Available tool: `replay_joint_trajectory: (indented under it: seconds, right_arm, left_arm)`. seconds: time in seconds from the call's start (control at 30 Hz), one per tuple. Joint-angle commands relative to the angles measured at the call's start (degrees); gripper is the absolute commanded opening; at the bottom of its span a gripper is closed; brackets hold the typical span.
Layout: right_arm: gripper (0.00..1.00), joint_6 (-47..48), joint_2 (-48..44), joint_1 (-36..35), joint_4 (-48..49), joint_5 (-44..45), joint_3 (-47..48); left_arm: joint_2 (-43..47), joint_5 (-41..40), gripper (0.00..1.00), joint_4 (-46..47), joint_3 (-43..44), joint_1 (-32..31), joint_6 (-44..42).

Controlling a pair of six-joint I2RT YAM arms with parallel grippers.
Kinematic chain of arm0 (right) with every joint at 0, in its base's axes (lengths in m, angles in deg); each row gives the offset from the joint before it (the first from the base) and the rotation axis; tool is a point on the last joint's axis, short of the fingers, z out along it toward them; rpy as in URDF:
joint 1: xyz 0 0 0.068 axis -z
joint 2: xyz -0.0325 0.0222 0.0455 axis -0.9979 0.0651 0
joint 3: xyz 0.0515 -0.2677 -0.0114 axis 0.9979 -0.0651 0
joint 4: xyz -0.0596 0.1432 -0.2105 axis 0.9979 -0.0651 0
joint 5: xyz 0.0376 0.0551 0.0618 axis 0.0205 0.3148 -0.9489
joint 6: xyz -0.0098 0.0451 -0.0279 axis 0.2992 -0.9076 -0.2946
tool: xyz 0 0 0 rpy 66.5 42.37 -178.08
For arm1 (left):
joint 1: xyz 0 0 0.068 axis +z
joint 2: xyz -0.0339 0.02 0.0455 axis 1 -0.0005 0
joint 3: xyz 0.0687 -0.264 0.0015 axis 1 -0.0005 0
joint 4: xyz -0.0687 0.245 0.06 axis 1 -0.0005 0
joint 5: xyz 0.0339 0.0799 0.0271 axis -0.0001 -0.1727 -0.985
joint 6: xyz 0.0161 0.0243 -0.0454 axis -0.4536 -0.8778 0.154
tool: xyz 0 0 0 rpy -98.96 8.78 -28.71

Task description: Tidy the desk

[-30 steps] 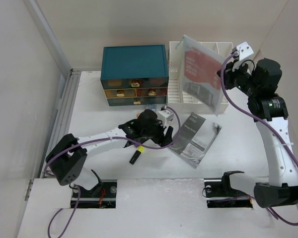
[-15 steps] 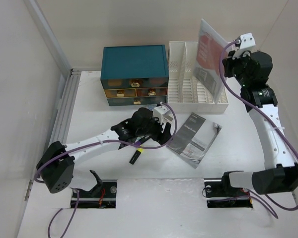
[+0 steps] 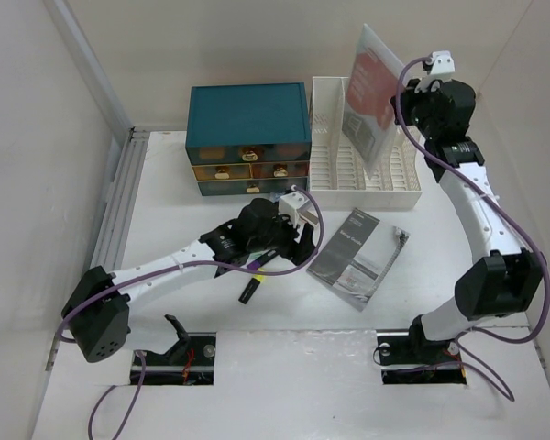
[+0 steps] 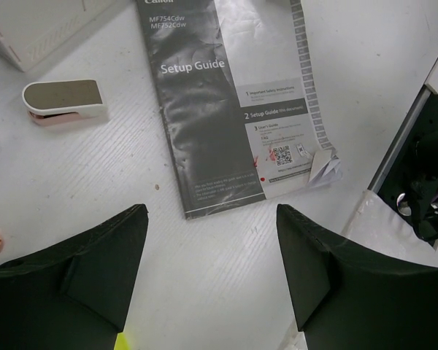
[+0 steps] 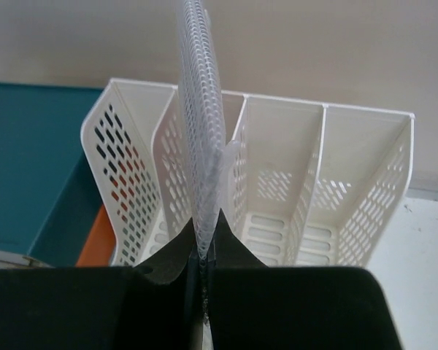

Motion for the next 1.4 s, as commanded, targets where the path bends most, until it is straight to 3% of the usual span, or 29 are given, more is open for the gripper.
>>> replay_joint_trajectory:
  seconds: [0.0,0.1,0.67,0.73,0.77,0.87,0.97,1.0,1.07,1.17,1.2,1.3,1.33,1.37]
  right_arm:
    - [0.0,-5.81,-1.35,-1.13,16.28,-1.62,0.09]
    - [0.0,-6.43,-1.35,-2.53,21.64,0.14,-3.79]
    - [0.0,-8.64,-4.95,-8.52,31.77,8.66,-22.61]
    - [0.1,-8.02,-5.56,-8.52,31.77,8.66,-24.8]
    - [0.31,-7.41,-6.26,-8.52,31.77,7.45,-25.51]
    - [0.74,-4.25,-9.16,-8.52,29.06,4.98,-27.18]
    - [0.89,0.14,-14.61,-9.04,24.05,4.45,-27.18]
    - [1.0,1.03,-16.27,-9.04,22.56,5.32,-27.18]
    - [1.0,2.7,-21.18,-9.04,16.76,5.32,-27.88]
    - [1.0,2.71,-25.42,-6.15,10.17,-4.75,-32.34]
    - [1.0,2.71,-27.52,-5.1,8.76,-12.44,-33.85]
    - [1.0,0.35,-29.47,-3.16,1.2,-16.99,-37.72]
    - [0.96,-0.36,-30.35,-3.16,-0.21,-18.22,-38.78]
    - [0.85,-1.76,-30.35,-2.63,-2.74,-18.23,-39.66]
  left_arm:
    - [2.3,-0.4,0.68,0.65,1.04,-0.15,-0.77]
    - [2.3,-0.4,0.68,0.65,1.04,-0.15,-0.77]
    - [0.19,-0.4,0.7,0.65,1.04,-0.15,-0.77]
    - [0.19,-0.4,0.7,0.65,1.04,-0.15,-0.25]
    - [-0.33,0.12,0.7,1.18,0.52,-0.15,-0.24]
    - [-2.26,0.65,0.7,2.49,-0.02,-0.15,0.98]
    - [-5.25,1.88,0.7,3.12,-0.02,-0.15,1.69]
    - [-7.52,1.88,0.68,3.12,0.59,-0.15,2.39]
    - [-9.73,3.28,0.65,3.64,0.6,-0.15,3.1]
    - [-12.99,3.82,0.56,4.87,1.13,-0.15,3.62]
    - [-13.52,3.82,0.54,4.87,1.13,-0.15,3.62]
    - [-14.31,3.21,0.53,5.4,1.74,-0.67,3.62]
    - [-14.31,2.68,0.53,5.4,2.26,-0.67,3.62]
    - [-14.31,2.15,0.53,5.4,2.27,-1.2,3.62]
